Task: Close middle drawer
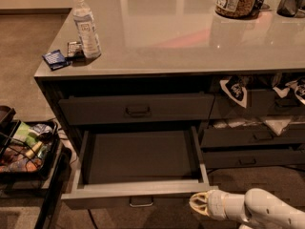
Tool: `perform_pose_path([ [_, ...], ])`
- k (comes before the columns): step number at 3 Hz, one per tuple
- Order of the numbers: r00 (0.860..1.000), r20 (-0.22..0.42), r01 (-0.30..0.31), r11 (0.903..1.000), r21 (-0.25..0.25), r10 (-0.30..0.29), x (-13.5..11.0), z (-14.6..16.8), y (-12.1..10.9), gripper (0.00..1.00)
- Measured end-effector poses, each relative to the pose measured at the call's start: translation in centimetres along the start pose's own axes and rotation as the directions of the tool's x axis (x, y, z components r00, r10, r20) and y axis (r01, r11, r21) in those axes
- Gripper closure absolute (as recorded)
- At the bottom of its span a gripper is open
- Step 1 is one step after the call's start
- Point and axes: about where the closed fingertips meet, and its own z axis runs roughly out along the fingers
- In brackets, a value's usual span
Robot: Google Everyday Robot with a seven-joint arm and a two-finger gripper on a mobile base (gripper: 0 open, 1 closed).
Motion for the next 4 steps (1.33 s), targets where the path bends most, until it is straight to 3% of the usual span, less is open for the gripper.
perform_pose_path([
  [1,0.999,0.014,0.041,0.9992,-0.001,-0.041,-2.0,1.2,-4.1,1.00],
  [2,0.999,0.014,0.041,0.9992,-0.001,-0.041,-2.0,1.2,-4.1,1.00],
  [3,0.999,0.034,0.025,0.9996,0.012,-0.026,-1.1,3.7,-2.9,1.00],
  [4,0.996,0.069,0.048,0.9968,0.064,-0.053,-0.3,8.3,-3.6,1.00],
])
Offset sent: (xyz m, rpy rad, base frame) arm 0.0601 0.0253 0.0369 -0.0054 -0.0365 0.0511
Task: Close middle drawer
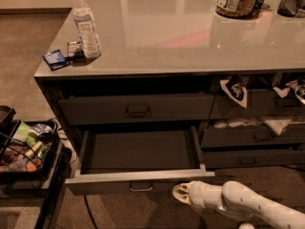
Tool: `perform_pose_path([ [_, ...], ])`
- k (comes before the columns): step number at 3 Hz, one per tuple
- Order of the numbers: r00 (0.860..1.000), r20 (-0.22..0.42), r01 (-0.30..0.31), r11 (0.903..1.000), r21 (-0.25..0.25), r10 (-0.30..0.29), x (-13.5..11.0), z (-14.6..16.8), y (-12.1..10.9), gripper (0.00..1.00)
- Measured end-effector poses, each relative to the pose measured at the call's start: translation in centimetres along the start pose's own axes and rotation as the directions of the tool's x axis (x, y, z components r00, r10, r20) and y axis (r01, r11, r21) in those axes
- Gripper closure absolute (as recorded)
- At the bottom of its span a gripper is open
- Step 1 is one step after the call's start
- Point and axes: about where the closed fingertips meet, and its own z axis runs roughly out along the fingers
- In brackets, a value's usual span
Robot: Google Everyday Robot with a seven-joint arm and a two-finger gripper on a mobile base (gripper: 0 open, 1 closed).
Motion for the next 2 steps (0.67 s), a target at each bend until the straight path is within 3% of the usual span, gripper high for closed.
perform_pose_path([
  [1,1.000,0.010,0.020,0.9995,0.025,-0.020,0.1,1.4,-1.0,1.00],
  [2,0.998,0.010,0.062,0.9960,0.065,-0.063,0.0,3.7,-4.1,1.00],
])
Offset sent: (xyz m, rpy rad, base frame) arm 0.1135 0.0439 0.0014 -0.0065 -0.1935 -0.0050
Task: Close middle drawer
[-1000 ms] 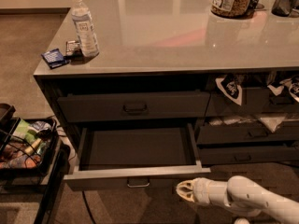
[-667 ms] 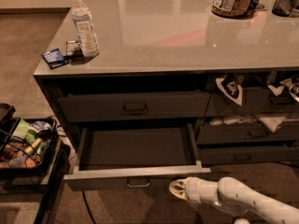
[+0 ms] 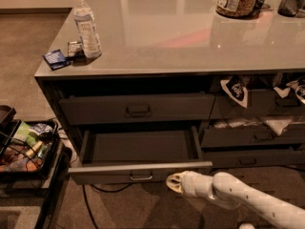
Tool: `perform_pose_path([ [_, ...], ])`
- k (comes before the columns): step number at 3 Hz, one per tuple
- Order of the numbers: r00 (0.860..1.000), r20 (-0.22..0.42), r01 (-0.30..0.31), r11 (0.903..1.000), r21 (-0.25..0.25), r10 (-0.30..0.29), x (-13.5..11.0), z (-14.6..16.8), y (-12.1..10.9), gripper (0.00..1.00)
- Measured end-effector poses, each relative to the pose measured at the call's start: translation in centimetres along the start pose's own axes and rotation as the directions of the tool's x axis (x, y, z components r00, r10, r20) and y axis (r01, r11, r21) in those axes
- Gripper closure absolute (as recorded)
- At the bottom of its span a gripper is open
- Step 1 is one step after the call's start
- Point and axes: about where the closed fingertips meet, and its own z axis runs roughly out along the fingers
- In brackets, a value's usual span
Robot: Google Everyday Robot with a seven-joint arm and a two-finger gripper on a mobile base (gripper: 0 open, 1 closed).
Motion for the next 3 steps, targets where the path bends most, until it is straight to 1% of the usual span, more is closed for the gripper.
perform_pose_path([
  [1,0.997,0.018,0.071,0.9968,0.037,-0.072,-0.3,2.7,-6.9,1.00],
  [2,0.997,0.026,0.070,0.9967,0.042,-0.071,0.2,3.5,-7.3,1.00],
  [3,0.992,0.004,0.122,0.9897,0.074,-0.123,2.0,5.1,-9.8,1.00],
])
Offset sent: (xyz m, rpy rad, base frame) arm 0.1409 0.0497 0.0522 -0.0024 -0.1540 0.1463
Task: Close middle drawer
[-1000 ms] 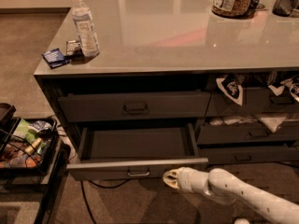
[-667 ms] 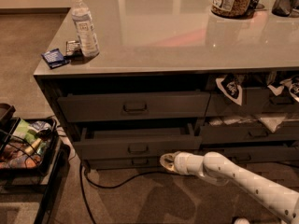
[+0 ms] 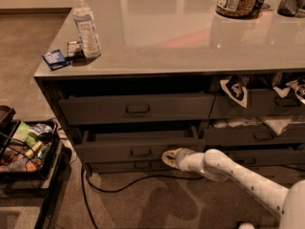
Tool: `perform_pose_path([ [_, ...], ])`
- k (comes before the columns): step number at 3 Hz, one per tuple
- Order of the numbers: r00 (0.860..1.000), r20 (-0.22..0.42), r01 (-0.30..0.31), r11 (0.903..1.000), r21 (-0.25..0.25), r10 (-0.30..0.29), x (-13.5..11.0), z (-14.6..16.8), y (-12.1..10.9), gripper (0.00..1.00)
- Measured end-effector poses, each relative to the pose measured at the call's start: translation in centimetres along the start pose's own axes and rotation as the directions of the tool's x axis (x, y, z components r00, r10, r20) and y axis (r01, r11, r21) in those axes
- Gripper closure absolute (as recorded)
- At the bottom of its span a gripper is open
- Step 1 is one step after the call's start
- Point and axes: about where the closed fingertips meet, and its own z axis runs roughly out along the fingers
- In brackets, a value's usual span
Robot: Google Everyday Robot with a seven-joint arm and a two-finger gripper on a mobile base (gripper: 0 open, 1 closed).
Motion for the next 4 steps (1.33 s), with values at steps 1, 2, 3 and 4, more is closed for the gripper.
perform_pose_path([
  [1,1.000,-0.021,0.016,0.9998,0.012,-0.016,0.8,0.3,-1.1,1.00],
  [2,0.994,-0.104,0.049,0.9981,0.037,-0.045,3.4,0.5,-5.0,1.00],
  [3,0.992,-0.119,0.055,0.9972,0.051,-0.049,3.9,0.7,-6.1,1.00],
  [4,0.992,-0.119,0.055,0.9972,0.051,-0.049,3.9,0.7,-6.1,1.00],
])
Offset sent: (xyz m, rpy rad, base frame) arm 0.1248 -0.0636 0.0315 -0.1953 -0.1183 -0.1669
